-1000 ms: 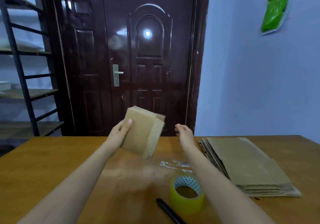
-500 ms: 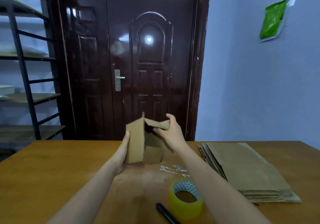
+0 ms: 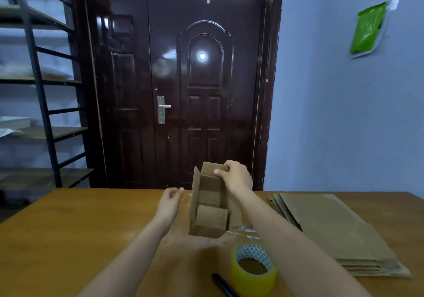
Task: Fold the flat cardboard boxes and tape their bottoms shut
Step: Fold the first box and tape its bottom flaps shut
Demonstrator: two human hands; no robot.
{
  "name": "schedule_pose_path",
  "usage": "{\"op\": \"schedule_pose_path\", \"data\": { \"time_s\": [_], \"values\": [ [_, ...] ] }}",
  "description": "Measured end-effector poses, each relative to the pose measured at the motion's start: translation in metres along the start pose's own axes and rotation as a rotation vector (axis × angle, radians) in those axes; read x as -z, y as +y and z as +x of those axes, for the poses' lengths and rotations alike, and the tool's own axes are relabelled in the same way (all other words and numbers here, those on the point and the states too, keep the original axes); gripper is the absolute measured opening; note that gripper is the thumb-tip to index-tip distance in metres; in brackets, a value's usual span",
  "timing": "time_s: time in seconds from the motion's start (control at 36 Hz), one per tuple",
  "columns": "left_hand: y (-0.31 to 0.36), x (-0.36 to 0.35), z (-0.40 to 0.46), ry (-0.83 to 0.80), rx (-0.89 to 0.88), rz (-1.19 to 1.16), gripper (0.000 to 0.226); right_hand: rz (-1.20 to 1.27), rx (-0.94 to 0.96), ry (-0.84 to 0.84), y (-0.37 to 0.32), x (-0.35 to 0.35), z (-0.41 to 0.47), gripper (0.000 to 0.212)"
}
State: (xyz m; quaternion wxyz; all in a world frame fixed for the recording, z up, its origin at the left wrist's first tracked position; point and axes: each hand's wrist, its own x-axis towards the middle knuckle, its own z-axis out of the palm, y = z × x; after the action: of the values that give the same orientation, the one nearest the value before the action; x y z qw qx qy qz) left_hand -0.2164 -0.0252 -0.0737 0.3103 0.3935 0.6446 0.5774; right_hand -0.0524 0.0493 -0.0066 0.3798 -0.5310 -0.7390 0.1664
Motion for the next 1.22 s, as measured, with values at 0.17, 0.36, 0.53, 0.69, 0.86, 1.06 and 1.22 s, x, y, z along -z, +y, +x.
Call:
{"op": "schedule_pose_path", "data": {
  "time_s": [0.17, 0.36, 0.53, 0.69, 0.86, 1.06, 1.22],
  "values": [
    [0.031, -0.009, -0.008, 0.179, -0.197, -0.12, 0.034, -0.025, -0.123, 0.025, 0.003, 0.001, 0.01, 0.035],
    [0.029, -0.019, 0.003, 0.279, -0.158, 0.04, 0.062, 0.057, -0.189, 0.034, -0.001, -0.006, 0.011, 0.044],
    [0.032, -0.015, 0.021, 0.231, -0.072, 0.1, 0.085, 0.147, -0.206, 0.006, -0.007, -0.014, 0.015, 0.042],
    [0.037, 0.01, 0.042, 0.152, 0.06, -0.16, 0.049, 0.214, -0.316, -0.029, -0.003, -0.015, 0.032, 0.031],
    [0.029, 0.034, 0.059, 0.139, 0.138, -0.439, 0.007, 0.488, -0.508, -0.125, -0.003, -0.03, 0.046, 0.016],
    [0.01, 0.043, 0.083, 0.205, 0.214, -0.532, 0.027, 0.74, -0.57, -0.246, 0.002, -0.061, 0.049, 0.018],
    [0.003, 0.041, 0.096, 0.155, 0.19, -0.517, 0.04, 0.801, -0.537, -0.33, 0.002, -0.082, 0.052, 0.018]
  ]
}}
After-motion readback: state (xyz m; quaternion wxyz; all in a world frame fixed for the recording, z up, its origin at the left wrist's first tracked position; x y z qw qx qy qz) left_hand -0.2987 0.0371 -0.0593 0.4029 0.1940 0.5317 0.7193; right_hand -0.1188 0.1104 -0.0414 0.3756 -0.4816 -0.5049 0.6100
